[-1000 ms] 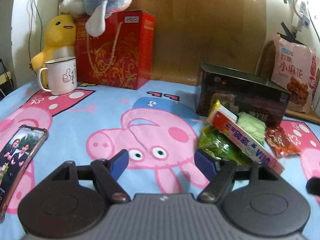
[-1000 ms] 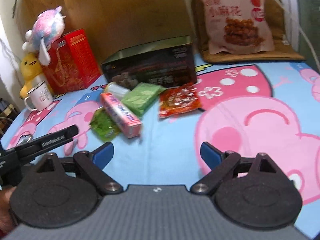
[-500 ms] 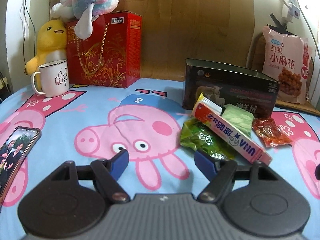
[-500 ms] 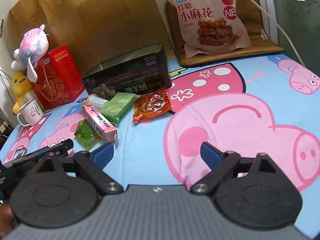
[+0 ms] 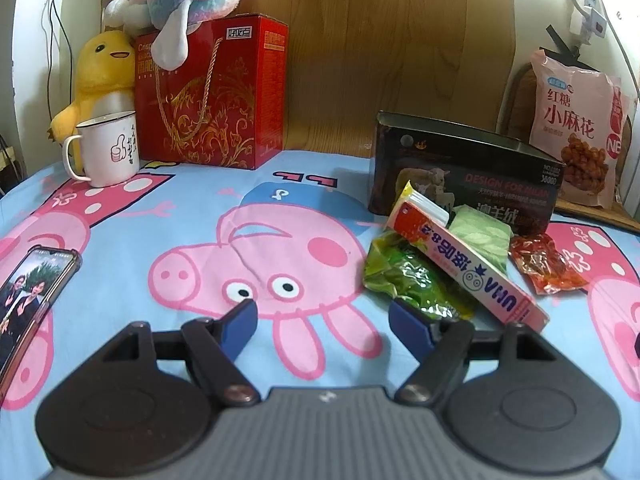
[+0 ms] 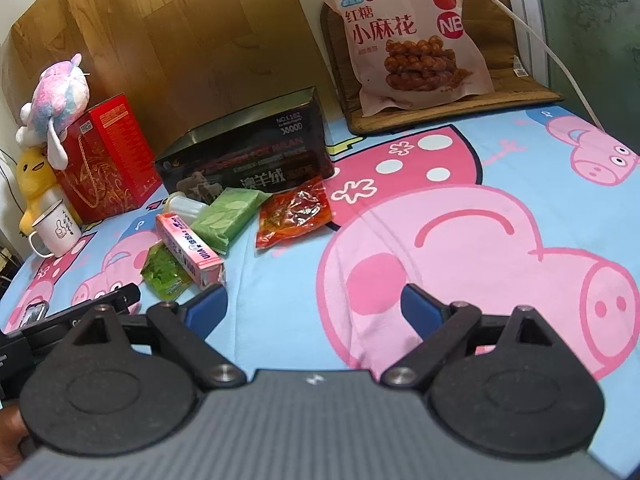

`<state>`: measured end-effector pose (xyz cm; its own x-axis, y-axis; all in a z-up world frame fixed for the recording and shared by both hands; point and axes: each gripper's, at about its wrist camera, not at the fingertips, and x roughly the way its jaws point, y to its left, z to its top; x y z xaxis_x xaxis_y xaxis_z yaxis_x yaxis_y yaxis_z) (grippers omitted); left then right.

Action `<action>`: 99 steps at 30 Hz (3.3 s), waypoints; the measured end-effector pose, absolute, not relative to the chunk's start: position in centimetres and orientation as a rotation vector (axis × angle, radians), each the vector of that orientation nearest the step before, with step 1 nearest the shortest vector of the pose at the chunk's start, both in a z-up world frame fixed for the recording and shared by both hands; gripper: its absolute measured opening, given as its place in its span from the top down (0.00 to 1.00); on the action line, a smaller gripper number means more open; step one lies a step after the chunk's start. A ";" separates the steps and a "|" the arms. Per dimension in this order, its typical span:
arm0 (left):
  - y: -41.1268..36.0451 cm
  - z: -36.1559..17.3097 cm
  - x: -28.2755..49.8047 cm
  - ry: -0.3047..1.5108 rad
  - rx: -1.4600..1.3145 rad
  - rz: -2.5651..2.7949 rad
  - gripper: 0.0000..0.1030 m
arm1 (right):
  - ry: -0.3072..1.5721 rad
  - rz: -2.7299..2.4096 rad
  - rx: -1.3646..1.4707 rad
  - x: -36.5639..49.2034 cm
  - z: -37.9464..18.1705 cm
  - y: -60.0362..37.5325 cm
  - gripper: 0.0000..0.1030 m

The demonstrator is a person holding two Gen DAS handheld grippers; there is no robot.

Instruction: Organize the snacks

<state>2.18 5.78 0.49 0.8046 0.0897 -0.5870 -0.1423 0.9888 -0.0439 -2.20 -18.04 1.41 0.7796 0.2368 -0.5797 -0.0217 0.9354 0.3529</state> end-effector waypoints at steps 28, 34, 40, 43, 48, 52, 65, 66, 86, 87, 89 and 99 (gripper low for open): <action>5.7 0.2 2.5 0.636 -0.086 0.124 0.24 | 0.680 0.102 0.349 -1.5 0.5 -19.0 0.08; 5.6 0.2 2.5 0.637 -0.086 0.125 0.24 | 0.678 0.104 0.338 -1.5 0.4 -18.8 0.08; 5.6 0.1 2.5 0.637 -0.089 0.120 0.24 | 0.679 0.105 0.337 -1.5 0.4 -18.8 0.08; 5.7 0.1 2.5 0.641 -0.097 0.109 0.24 | 0.687 0.110 0.334 -1.4 0.2 -18.6 0.08; 7.1 0.7 3.0 0.667 -0.188 0.026 0.24 | 0.685 0.169 0.329 -1.1 0.1 -17.8 0.08; 8.2 1.9 4.8 0.696 -0.285 -0.097 0.24 | 0.686 0.295 0.327 -0.4 0.1 -16.4 0.10; 6.9 2.7 13.0 0.740 -0.278 -0.245 0.56 | 0.728 0.442 0.214 4.0 0.0 -11.7 0.49; 6.9 2.2 13.4 0.765 -0.285 -0.253 0.63 | 0.727 0.457 0.203 4.1 0.0 -11.3 0.54; 11.2 2.4 5.2 0.742 -0.413 -0.206 0.64 | 0.765 0.575 0.106 0.6 1.5 -9.2 0.71; 11.3 2.4 5.0 0.743 -0.414 -0.203 0.64 | 0.766 0.574 0.099 0.3 1.5 -9.0 0.71; 11.3 2.2 4.6 0.747 -0.418 -0.200 0.64 | 0.766 0.572 0.086 -0.1 1.7 -8.7 0.71; 10.5 2.6 3.6 0.738 -0.416 -0.225 0.64 | 0.735 0.532 0.074 -1.7 2.3 -9.3 0.71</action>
<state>3.62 10.47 2.59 0.7208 -0.3415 -0.6032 0.0536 0.8951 -0.4427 -1.74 -9.30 2.27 0.6160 0.4872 -0.6190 -0.4362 0.8653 0.2470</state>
